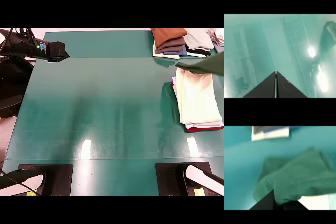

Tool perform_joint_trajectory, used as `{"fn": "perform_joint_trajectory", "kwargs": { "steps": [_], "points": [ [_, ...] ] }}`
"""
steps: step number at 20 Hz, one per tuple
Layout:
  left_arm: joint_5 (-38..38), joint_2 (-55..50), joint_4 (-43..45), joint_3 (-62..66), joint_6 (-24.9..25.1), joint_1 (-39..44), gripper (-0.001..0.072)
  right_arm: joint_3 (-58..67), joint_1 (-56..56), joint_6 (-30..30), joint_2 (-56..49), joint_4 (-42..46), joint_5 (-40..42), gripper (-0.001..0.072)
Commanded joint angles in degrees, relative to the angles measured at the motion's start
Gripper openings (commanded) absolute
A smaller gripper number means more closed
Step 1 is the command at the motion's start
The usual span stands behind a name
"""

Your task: Fold the shirts.

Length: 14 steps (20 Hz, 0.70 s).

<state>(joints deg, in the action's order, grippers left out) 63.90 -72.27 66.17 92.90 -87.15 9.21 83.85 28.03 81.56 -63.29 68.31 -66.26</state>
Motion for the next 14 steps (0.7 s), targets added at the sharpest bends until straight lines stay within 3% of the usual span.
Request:
{"fn": "perform_joint_trajectory", "kwargs": {
  "steps": [1, 5, 6, 8, 9, 14],
  "points": [
    [0.3, 0.0, 0.0, 0.0, 0.2, 0.0, 0.0025, -14.0, 2.8, 0.1, 9.1, 0.9, -5.8, 0.0021],
    [0.9, 0.0, 0.0, 0.0, 0.7, 0.0, 0.0025, -30.4, 8.4, 1.8, 18.0, 0.9, -7.3, 0.0034],
    [1.1, 0.0, 0.0, 0.0, 0.7, 0.0, 0.0026, -34.1, 10.1, 2.0, 20.0, 0.8, -7.3, 0.0140],
    [1.5, 0.0, 0.0, 0.0, 0.7, 0.0, 0.0026, -39.6, 13.0, 1.9, 22.9, 0.9, -7.4, 0.0442],
    [1.6, 0.0, 0.0, 0.0, 0.7, 0.0, 0.0026, -41.0, 14.6, 2.0, 23.7, 0.9, -7.5, 0.0527],
    [1.5, 0.0, 0.0, 0.0, 0.6, 0.0, 0.0026, -33.8, 17.1, 1.9, 26.9, -7.3, -9.5, 0.0536]
  ]
}}
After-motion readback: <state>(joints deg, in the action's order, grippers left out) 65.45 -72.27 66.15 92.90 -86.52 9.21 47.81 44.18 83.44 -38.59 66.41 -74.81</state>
